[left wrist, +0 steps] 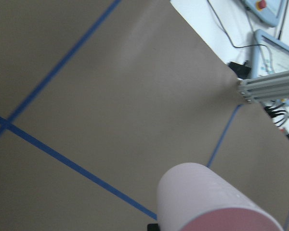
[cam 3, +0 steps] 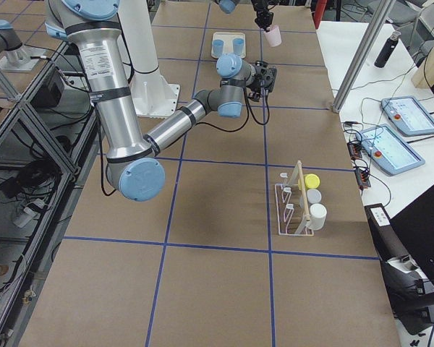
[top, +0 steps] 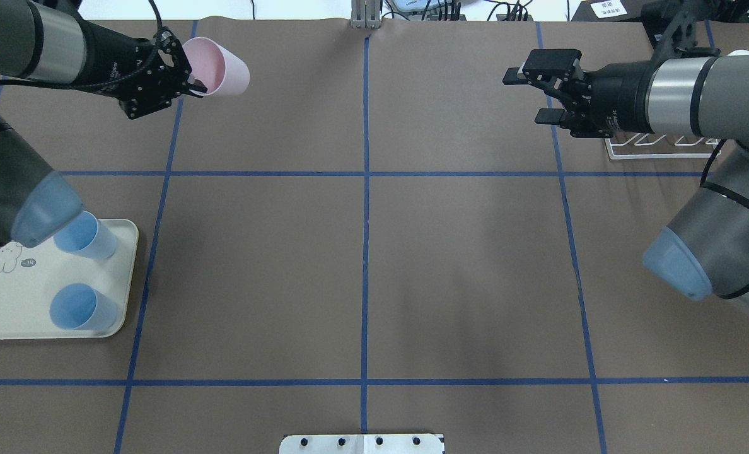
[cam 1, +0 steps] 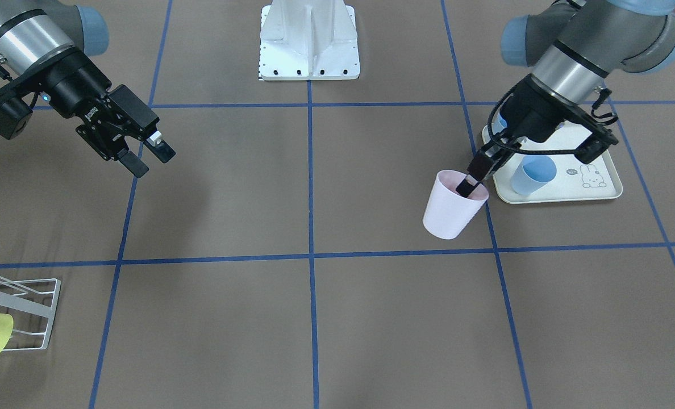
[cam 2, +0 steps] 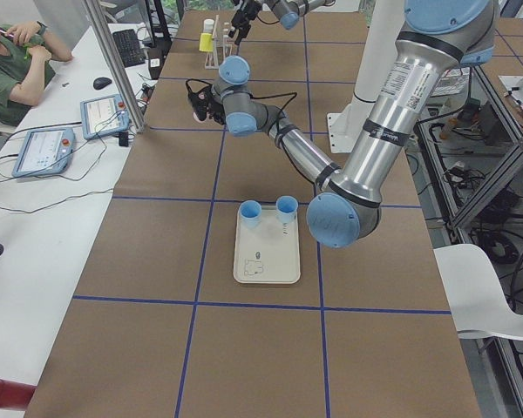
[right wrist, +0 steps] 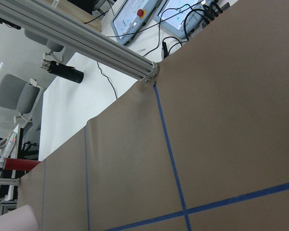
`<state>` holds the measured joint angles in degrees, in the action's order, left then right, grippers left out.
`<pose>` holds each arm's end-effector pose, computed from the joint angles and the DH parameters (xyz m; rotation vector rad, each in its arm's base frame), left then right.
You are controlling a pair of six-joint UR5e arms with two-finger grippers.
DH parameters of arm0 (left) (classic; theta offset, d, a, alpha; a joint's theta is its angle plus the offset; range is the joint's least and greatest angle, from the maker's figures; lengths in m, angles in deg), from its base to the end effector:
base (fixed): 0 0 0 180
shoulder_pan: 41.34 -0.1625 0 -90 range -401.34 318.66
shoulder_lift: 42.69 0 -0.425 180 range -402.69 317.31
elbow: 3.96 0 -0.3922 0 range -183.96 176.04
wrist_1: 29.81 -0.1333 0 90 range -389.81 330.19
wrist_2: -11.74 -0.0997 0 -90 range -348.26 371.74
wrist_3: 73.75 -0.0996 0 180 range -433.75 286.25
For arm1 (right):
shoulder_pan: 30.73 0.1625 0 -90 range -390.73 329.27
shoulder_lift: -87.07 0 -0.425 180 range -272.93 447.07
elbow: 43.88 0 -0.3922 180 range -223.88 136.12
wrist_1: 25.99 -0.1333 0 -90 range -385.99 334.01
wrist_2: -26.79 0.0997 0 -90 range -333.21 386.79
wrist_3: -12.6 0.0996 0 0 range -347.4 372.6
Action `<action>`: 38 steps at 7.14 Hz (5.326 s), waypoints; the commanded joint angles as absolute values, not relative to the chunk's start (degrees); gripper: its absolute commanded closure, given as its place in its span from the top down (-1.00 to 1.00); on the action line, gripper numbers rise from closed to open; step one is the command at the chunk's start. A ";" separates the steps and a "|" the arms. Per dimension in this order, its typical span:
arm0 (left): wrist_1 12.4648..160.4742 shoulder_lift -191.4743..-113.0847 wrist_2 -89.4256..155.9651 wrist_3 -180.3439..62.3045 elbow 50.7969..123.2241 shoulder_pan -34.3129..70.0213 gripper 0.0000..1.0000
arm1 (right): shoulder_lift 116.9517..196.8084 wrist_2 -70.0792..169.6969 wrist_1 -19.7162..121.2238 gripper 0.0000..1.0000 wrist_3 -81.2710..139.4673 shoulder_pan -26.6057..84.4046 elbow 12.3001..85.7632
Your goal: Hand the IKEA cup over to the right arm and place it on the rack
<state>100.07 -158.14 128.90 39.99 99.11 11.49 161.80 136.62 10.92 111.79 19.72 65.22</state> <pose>0.2903 -0.5283 0.2222 -0.0490 1.4358 -0.7853 -0.2631 -0.4749 0.2556 0.2775 -1.5310 0.5635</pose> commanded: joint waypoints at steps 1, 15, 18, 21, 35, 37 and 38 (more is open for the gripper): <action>114.80 -160.80 119.01 58.97 98.17 4.66 -1.00 | 161.78 136.65 2.88 1.00 121.53 19.63 64.67; 128.39 -168.54 89.45 80.85 95.97 -13.55 -1.00 | 153.26 124.61 -9.91 1.00 140.39 11.10 59.67; 128.22 -169.24 88.64 80.76 95.97 -14.88 -1.00 | 152.99 124.52 -9.82 1.00 140.48 11.10 59.31; 127.96 -170.12 88.38 80.85 95.97 -15.24 -1.00 | 152.90 124.52 -9.91 1.00 140.48 10.67 58.96; 127.95 -170.74 86.71 73.09 95.09 -16.47 1.00 | 155.00 121.01 -9.04 -1.00 131.47 17.31 55.98; 126.82 -170.31 86.88 64.29 95.09 -16.29 1.00 | 155.62 121.18 -2.93 -1.00 119.98 24.34 53.08; 122.37 -170.22 87.06 56.15 96.14 -16.12 1.00 | 157.80 121.09 1.99 -1.00 109.47 27.25 53.07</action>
